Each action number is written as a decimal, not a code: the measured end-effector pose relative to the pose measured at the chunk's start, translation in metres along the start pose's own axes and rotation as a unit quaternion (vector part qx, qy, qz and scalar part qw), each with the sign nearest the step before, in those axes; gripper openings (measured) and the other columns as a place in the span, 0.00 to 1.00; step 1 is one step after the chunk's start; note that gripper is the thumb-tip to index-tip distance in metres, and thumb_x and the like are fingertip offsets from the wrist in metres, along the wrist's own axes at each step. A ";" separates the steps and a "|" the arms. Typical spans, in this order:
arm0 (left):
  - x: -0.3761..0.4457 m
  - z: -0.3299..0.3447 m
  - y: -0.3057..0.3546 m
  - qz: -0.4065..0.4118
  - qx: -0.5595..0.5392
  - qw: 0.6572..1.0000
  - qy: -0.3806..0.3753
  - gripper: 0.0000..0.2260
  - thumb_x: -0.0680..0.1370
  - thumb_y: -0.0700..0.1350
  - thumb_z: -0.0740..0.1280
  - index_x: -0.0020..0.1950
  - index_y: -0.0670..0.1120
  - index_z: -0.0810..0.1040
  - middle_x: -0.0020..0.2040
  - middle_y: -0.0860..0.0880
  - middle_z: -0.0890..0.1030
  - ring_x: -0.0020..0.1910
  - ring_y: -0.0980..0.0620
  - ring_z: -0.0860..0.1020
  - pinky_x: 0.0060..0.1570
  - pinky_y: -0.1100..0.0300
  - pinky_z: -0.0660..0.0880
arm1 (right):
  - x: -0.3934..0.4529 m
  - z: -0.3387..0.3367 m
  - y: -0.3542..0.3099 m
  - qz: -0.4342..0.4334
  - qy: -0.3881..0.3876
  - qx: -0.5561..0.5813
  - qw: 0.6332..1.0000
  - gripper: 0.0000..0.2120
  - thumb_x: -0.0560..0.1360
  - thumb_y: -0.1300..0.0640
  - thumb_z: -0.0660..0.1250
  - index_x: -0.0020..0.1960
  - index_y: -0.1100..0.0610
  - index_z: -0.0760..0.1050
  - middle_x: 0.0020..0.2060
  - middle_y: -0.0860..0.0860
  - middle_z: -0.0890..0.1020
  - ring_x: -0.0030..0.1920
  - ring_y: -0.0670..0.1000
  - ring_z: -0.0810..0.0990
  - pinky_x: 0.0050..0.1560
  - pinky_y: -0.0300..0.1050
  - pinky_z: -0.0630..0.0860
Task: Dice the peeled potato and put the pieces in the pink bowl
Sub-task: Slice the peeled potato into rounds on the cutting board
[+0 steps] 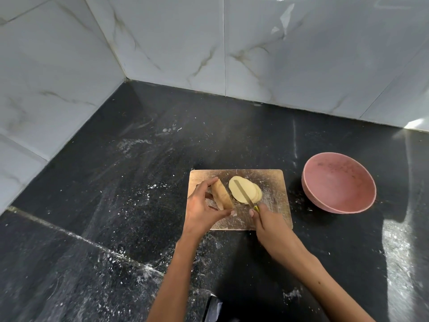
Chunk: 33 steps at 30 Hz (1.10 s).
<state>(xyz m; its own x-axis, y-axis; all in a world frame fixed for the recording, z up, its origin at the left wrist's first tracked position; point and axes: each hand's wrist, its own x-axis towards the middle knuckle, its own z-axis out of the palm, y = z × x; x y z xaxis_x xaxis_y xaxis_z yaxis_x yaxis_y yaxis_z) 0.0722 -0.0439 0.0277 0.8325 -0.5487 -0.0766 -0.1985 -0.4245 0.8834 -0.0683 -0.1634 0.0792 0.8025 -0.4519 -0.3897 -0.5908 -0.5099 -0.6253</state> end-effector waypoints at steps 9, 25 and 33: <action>-0.004 -0.002 0.001 -0.016 -0.043 0.999 -0.006 0.37 0.61 0.43 0.83 0.67 0.52 0.74 0.60 0.57 0.77 0.52 0.59 0.78 0.49 0.55 0.80 | 0.012 0.017 -0.020 -0.058 0.042 -0.007 0.997 0.14 0.83 0.48 0.48 0.46 0.54 0.65 0.34 0.52 0.76 0.33 0.50 0.72 0.36 0.52 0.70; -0.004 -0.003 0.009 -0.077 -0.147 0.986 -0.014 0.31 0.63 0.56 0.76 0.66 0.55 0.75 0.54 0.47 0.81 0.53 0.46 0.81 0.45 0.47 0.82 | 0.011 0.025 -0.017 -0.051 0.057 -0.020 0.997 0.13 0.83 0.48 0.48 0.47 0.53 0.66 0.36 0.52 0.76 0.35 0.52 0.72 0.38 0.53 0.71; -0.007 0.002 0.014 -0.139 -0.250 0.958 0.006 0.30 0.68 0.45 0.76 0.69 0.47 0.75 0.55 0.49 0.83 0.52 0.51 0.82 0.46 0.51 0.82 | 0.012 0.026 -0.020 -0.046 0.059 -0.052 0.996 0.12 0.83 0.49 0.48 0.51 0.54 0.66 0.38 0.52 0.77 0.38 0.53 0.76 0.39 0.53 0.72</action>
<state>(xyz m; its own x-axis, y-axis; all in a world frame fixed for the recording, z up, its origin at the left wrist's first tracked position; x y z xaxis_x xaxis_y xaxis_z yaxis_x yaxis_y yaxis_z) 0.0629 -0.0470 0.0394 0.8239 -0.4551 -0.3378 0.3017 -0.1524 0.9411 -0.0447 -0.1396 0.0688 0.8413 -0.4799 -0.2487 -0.5265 -0.6235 -0.5780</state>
